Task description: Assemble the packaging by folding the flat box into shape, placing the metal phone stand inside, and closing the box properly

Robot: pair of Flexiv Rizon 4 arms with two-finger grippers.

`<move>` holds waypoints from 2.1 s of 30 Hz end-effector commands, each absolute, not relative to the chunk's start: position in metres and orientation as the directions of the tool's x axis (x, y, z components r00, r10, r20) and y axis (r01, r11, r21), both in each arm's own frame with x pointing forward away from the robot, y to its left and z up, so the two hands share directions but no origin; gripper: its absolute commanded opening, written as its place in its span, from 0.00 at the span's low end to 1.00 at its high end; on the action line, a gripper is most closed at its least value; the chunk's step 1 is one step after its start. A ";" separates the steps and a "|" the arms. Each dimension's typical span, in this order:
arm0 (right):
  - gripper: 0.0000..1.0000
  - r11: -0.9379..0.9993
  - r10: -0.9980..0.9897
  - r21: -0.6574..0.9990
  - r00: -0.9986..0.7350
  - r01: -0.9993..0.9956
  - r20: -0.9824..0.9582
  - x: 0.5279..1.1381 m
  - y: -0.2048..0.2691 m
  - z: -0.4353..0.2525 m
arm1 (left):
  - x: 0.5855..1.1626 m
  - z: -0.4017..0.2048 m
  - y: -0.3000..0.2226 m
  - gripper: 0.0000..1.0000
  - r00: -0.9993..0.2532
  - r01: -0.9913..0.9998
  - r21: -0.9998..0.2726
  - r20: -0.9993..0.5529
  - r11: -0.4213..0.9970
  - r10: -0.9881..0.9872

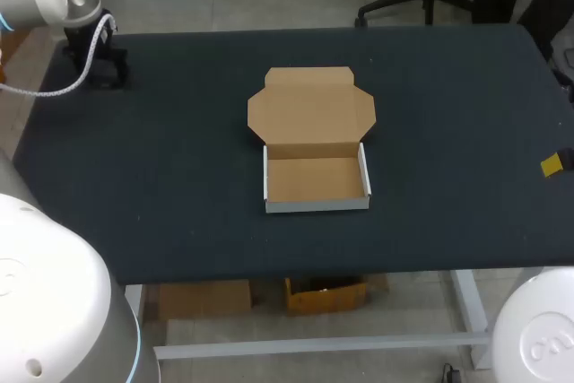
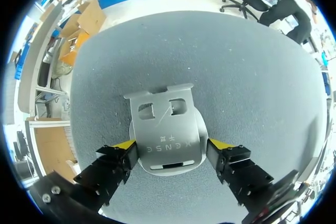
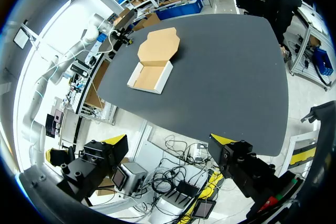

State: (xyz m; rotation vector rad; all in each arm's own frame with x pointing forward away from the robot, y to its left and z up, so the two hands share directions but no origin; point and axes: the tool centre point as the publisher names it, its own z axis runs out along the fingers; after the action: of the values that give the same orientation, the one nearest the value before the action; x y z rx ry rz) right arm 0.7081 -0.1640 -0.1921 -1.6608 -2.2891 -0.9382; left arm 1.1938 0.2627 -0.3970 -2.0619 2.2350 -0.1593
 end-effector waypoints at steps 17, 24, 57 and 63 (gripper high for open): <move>1.00 0.185 0.800 0.391 -0.369 0.901 0.472 0.707 -0.164 -0.191 | 1.203 -0.400 0.266 0.00 -0.059 -0.989 -0.133 -0.008 0.060 -0.998; 1.00 0.185 0.800 0.391 -0.369 0.901 0.472 0.707 -0.164 -0.191 | 1.200 -0.395 0.266 0.00 -0.060 -0.988 -0.145 -0.004 0.060 -0.998; 1.00 0.185 0.800 0.391 -0.369 0.901 0.472 0.707 -0.164 -0.191 | 1.179 -0.373 0.261 0.00 -0.062 -0.978 -0.198 -0.017 0.064 -0.998; 1.00 0.223 0.792 0.439 -0.424 0.871 0.439 0.707 -0.165 -0.188 | 1.173 -0.370 0.261 0.00 -0.063 -0.977 -0.204 -0.023 0.066 -0.998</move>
State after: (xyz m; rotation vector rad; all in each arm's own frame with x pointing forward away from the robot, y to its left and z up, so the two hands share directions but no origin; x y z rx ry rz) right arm 0.7100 -0.1658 -0.1914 -1.6382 -2.3227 -0.9430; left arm 1.1831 0.2628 -0.3759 -2.0449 2.1864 -0.1958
